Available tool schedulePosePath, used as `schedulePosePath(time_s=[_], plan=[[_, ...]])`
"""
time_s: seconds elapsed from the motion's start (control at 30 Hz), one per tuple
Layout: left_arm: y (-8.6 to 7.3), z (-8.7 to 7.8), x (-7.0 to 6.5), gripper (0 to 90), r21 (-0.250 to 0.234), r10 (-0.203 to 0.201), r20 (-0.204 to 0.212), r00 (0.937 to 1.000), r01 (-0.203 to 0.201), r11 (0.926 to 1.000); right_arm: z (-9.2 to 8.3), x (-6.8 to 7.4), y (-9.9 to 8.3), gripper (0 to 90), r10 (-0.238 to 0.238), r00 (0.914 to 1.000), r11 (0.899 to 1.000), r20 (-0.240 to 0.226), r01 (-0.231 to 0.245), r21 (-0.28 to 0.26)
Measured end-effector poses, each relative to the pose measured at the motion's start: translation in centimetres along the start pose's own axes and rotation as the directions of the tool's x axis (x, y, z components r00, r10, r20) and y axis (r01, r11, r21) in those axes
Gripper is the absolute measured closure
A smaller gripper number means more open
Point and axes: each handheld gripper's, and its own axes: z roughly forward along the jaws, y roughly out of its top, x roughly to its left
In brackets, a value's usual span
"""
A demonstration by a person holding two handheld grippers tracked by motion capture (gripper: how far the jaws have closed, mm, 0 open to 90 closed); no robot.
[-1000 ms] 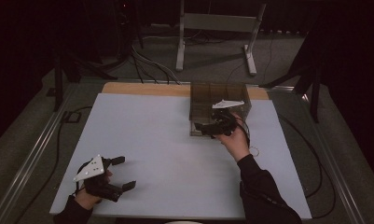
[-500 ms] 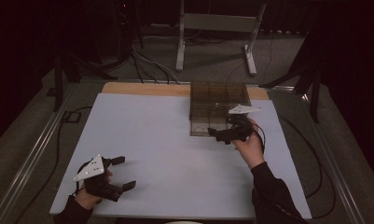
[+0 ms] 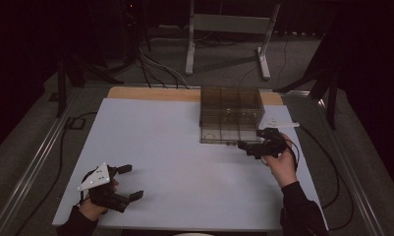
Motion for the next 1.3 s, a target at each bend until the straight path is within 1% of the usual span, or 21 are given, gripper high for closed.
schedulePosePath(time_s=[0.27,0.4,0.47,0.5,0.57,0.63,0.73,0.8,0.83,0.87,0.9,0.97,1.0,1.03,1.07,1.1,1.2,1.23,1.27,1.3], plan=[[0.0,0.0,0.0,0.5,-0.002,-0.001,0.000,1.0000,0.001,1.0000,-1.7,-1.7,-2.0,2.8,0.046,0.9978,0.999,0.048,-0.045,-0.006],[0.0,0.0,0.0,0.4,0.002,-0.001,-0.001,1.0000,0.001,1.0000,-2.2,-2.5,-3.3,2.8,0.058,0.9947,0.998,0.085,-0.059,0.003],[0.0,0.0,0.0,0.4,-0.001,-0.002,0.001,1.0000,0.002,1.0000,-2.3,-2.9,-3.9,8.8,0.076,0.9903,0.997,0.117,-0.077,0.003],[0.0,0.0,0.0,0.5,-0.001,-0.002,0.001,1.0000,0.002,1.0000,-2.4,-3.2,-4.3,11.3,0.093,0.9851,0.996,0.145,-0.094,0.005],[0.0,0.0,0.0,0.5,0.000,-0.001,0.001,1.0000,0.001,1.0000,-2.5,-3.5,-4.9,14.1,0.108,0.9801,0.994,0.167,-0.110,0.003],[0.0,0.0,0.0,0.5,0.000,-0.002,0.000,1.0000,0.002,1.0000,-2.7,-3.8,-5.4,15.6,0.118,0.9759,0.993,0.184,-0.120,0.002],[0.0,0.0,0.0,0.4,0.000,-0.002,0.002,1.0000,0.002,1.0000,-3.0,-4.1,-6.2,22.7,0.131,0.9740,0.991,0.185,-0.136,0.015],[0.0,0.0,0.0,0.4,0.002,-0.003,0.001,1.0000,0.003,1.0000,-3.0,-4.2,-6.7,29.4,0.133,0.9731,0.989,0.188,-0.141,0.031],[0.0,0.1,0.0,0.5,0.001,-0.003,0.001,1.0000,0.003,1.0000,-3.0,-4.2,-7.1,34.1,0.135,0.9734,0.989,0.185,-0.145,0.040],[0.0,0.1,0.0,0.5,0.000,-0.004,0.001,1.0000,0.004,1.0000,-3.0,-4.2,-7.2,36.6,0.133,0.9741,0.989,0.183,-0.143,0.044],[0.0,0.0,0.0,0.4,0.001,-0.003,0.001,1.0000,0.003,1.0000,-2.9,-4.2,-7.5,43.0,0.119,0.9760,0.989,0.183,-0.131,0.060],[0.0,0.0,0.0,0.5,0.002,-0.002,0.000,1.0000,0.002,1.0000,-2.7,-4.2,-7.9,48.7,0.094,0.9774,0.990,0.189,-0.112,0.087],[0.0,0.0,0.0,0.4,0.001,-0.003,0.000,1.0000,0.003,1.0000,-2.6,-4.2,-8.0,52.8,0.095,0.9779,0.989,0.186,-0.114,0.092],[0.0,0.0,0.0,0.4,0.000,-0.003,0.000,1.0000,0.003,1.0000,-2.5,-4.2,-8.1,56.3,0.096,0.9801,0.988,0.174,-0.115,0.105],[0.0,0.0,0.0,0.4,-0.001,-0.004,0.000,1.0000,0.004,1.0000,-2.3,-4.2,-8.2,56.7,0.088,0.9811,0.988,0.172,-0.108,0.111],[0.0,0.0,0.0,0.5,0.002,-0.002,0.000,1.0000,0.002,1.0000,-2.1,-4.1,-8.3,59.2,0.075,0.9820,0.988,0.173,-0.097,0.119],[0.0,0.0,0.0,0.5,0.000,-0.002,0.000,1.0000,0.002,1.0000,-1.6,-4.0,-8.5,64.7,0.063,0.9821,0.988,0.178,-0.087,0.131],[0.0,0.0,0.0,0.5,0.000,-0.002,0.000,1.0000,0.002,1.0000,-1.3,-4.0,-8.5,68.0,0.058,0.9818,0.987,0.181,-0.084,0.140],[0.0,0.0,0.0,0.5,-0.001,-0.002,0.000,1.0000,0.002,1.0000,-1.2,-4.0,-8.6,69.5,0.051,0.9817,0.987,0.184,-0.078,0.142],[0.0,0.0,0.0,0.4,-0.001,-0.004,-0.001,1.0000,0.004,1.0000,-0.9,-4.0,-8.6,73.5,0.045,0.9807,0.985,0.190,-0.075,0.156]])
